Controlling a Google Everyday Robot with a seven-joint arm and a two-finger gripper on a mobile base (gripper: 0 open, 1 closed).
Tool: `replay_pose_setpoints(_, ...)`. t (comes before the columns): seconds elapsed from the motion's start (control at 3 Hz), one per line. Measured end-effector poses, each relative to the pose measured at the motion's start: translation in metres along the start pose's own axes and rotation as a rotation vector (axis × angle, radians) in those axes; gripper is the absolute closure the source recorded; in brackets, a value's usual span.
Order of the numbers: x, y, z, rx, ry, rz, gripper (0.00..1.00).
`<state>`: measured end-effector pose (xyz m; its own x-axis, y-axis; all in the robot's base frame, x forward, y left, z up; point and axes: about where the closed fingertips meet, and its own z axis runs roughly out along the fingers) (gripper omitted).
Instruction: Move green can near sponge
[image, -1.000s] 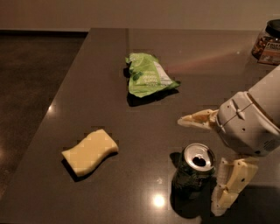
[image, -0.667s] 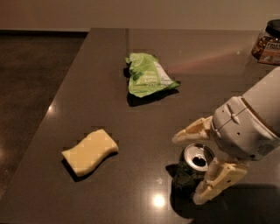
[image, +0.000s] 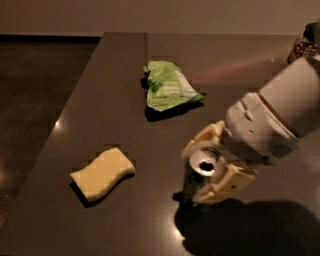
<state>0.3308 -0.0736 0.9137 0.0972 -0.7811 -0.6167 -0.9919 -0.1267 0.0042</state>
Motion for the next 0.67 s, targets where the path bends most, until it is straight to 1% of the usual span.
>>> replay_pose_setpoints(0.33,-0.026,-0.014,0.005,-0.003,-0.022,-0.011,1.00)
replay_pose_setpoints(0.67,-0.053,-0.029,0.023,-0.019,-0.044,-0.036,1.00)
